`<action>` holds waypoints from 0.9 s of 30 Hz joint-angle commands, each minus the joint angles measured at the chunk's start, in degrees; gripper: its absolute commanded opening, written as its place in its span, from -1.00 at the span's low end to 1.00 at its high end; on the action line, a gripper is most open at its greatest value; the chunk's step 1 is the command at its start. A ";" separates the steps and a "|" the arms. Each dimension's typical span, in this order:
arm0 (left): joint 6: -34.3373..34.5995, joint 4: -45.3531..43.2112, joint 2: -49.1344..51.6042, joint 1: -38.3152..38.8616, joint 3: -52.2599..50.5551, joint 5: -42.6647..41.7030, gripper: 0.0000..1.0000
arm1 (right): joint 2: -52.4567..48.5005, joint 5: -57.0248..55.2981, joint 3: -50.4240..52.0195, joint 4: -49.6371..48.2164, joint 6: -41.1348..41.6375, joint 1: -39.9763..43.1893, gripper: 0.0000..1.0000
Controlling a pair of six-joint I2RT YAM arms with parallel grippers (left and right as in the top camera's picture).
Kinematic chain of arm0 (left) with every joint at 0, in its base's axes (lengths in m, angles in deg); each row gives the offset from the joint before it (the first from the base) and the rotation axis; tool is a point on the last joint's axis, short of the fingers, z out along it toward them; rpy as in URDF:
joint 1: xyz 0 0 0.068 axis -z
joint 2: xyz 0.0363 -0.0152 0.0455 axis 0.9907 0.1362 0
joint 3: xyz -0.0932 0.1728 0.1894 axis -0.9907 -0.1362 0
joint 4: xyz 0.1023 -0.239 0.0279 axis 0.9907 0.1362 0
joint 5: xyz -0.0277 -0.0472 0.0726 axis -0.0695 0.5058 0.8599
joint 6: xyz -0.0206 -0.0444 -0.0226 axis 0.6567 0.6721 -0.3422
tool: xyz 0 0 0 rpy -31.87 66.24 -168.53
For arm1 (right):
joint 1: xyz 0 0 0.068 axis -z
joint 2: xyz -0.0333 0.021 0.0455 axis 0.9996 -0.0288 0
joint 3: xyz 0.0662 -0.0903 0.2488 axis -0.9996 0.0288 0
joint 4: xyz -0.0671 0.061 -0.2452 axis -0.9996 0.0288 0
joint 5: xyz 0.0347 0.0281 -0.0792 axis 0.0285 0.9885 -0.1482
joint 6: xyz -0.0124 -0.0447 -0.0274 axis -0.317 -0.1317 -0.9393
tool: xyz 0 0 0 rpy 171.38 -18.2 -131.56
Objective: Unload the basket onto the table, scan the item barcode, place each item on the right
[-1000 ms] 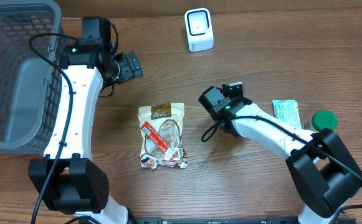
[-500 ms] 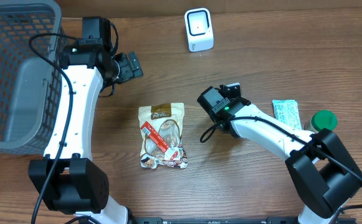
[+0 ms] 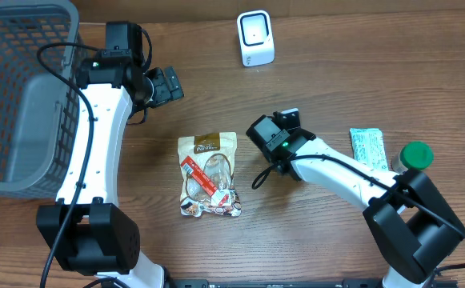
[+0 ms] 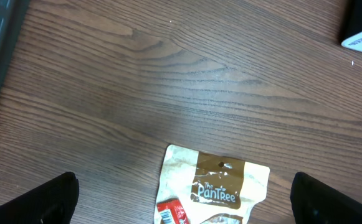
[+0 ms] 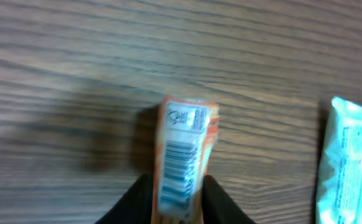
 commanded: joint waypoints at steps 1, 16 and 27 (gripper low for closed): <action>-1.25 0.07 -1.14 -0.22 0.83 0.31 0.99 | -0.17 0.35 0.31 -0.63 -0.46 -1.38 -0.23; -1.25 0.07 -1.14 -0.22 0.83 0.31 1.00 | -0.13 1.33 -1.11 0.68 -0.52 -3.61 -0.16; -1.25 0.07 -1.14 -0.22 0.83 0.31 1.00 | 0.42 24.74 -10.97 9.20 -16.59 7.65 -0.17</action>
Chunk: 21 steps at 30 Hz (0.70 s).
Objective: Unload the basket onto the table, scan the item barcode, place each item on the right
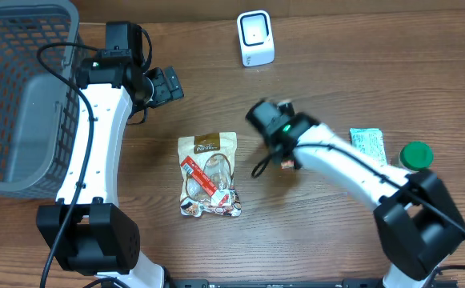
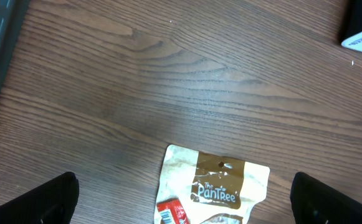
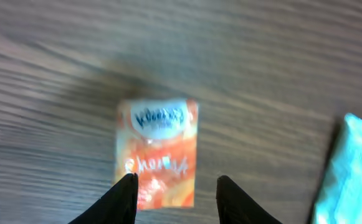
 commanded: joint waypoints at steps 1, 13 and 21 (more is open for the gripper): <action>-1.25 0.07 -1.14 -0.22 0.83 0.31 1.00 | 0.46 16.00 -1.46 0.66 -9.09 5.51 -0.17; -1.25 0.07 -1.14 -0.22 0.83 0.28 1.00 | 0.46 38.03 3.61 -0.63 -16.90 20.98 -0.18; -1.25 0.07 -1.14 -0.22 0.83 0.28 1.00 | 0.46 41.97 9.94 -8.46 -17.38 19.47 -0.18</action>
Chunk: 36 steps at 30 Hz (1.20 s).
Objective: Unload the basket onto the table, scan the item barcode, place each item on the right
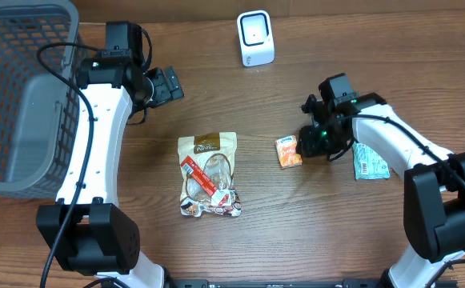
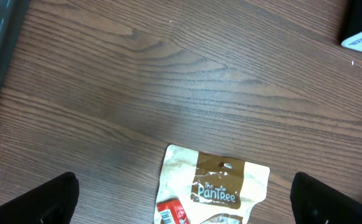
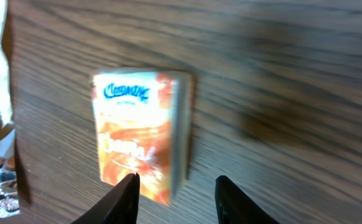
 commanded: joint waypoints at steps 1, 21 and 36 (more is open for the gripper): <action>-1.27 0.04 -1.14 -0.22 0.83 0.31 1.00 | 0.46 3.76 1.90 -2.38 -1.25 -1.11 -0.18; -1.27 0.04 -1.14 -0.22 0.83 0.31 1.00 | 0.46 0.02 5.07 -8.81 1.11 -1.44 -0.27; -1.27 0.04 -1.14 -0.22 0.83 0.33 1.00 | 0.59 -0.26 7.30 -13.03 2.19 -0.74 -0.92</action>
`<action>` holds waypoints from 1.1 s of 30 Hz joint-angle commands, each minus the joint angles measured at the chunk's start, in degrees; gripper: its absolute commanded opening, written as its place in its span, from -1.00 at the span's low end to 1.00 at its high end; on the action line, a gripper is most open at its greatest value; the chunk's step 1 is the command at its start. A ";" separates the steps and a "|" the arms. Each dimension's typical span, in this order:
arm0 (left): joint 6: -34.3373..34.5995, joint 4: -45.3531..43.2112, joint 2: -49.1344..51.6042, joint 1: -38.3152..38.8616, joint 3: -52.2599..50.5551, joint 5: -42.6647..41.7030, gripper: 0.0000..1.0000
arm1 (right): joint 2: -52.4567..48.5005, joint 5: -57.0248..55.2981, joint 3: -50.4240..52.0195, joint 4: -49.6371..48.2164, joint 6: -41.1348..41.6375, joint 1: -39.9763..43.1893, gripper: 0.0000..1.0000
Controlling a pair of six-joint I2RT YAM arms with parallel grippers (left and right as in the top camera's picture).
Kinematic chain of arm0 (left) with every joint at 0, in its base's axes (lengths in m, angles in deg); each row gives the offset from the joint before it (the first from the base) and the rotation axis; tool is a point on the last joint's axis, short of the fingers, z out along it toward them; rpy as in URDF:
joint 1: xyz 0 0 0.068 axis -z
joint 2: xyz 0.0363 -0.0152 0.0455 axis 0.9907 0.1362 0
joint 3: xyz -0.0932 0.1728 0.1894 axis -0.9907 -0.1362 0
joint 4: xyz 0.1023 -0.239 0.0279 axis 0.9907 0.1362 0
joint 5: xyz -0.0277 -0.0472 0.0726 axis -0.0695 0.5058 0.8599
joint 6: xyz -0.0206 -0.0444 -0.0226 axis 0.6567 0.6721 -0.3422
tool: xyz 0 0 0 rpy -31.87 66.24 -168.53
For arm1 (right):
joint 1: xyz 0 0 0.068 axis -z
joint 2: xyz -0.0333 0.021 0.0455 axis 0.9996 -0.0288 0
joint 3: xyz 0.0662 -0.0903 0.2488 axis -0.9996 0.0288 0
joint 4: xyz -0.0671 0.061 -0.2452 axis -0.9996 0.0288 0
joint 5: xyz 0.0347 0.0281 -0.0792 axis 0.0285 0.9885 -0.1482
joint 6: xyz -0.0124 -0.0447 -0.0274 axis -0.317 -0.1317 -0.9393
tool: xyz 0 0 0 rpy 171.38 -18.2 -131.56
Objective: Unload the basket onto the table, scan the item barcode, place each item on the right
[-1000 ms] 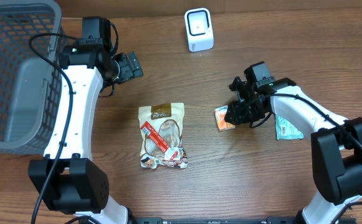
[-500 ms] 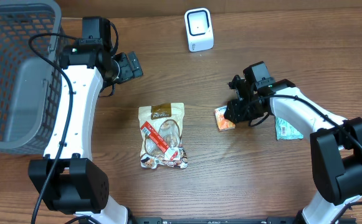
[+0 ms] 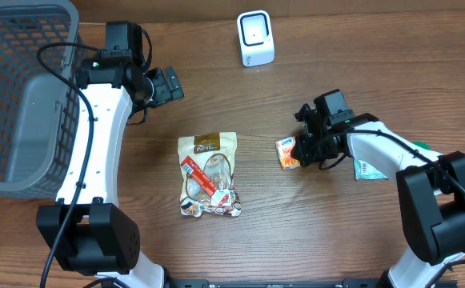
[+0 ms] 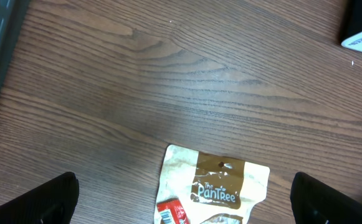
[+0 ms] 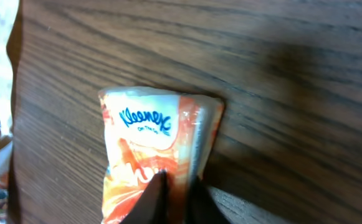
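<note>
A small orange Kleenex tissue pack (image 3: 288,151) (image 5: 149,149) lies flat on the wooden table, label side up, no barcode showing. My right gripper (image 3: 302,150) (image 5: 177,186) is down at its right edge with both fingers pinched close on the pack's wrapper. The white barcode scanner (image 3: 255,38) stands at the back of the table. High at the back left, my left gripper (image 3: 166,86) (image 4: 184,190) hangs wide open and holds nothing.
A Pantree snack pouch (image 3: 210,176) (image 4: 217,183) lies mid-table. A grey mesh basket (image 3: 16,96) fills the left side. A teal-and-white packet (image 3: 368,168) lies behind my right arm, with a sliver of green (image 3: 422,146) beyond it.
My right gripper was open just right of the tissue pack. It has moved left onto the pack's right edge and shut on it. The left arm has not moved.
At first my right gripper held the pack on edge, barcode side facing the wrist camera. Then the gripper was open with the pack lying flat, label up. After that it stood open to the pack's right, and now it grips the right edge.
</note>
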 commanded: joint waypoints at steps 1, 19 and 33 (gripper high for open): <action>-1.27 0.07 -1.14 -0.22 0.83 0.33 1.00 | 0.24 -2.08 -2.69 2.49 -0.13 0.66 -0.93; -1.27 0.09 -1.14 -0.22 0.83 0.33 0.99 | 0.52 -26.69 -27.96 16.15 -15.08 -2.86 -0.93; -1.27 0.07 -1.14 -0.22 0.83 0.33 0.99 | 0.52 -37.09 -55.01 28.28 -19.04 -2.80 -0.94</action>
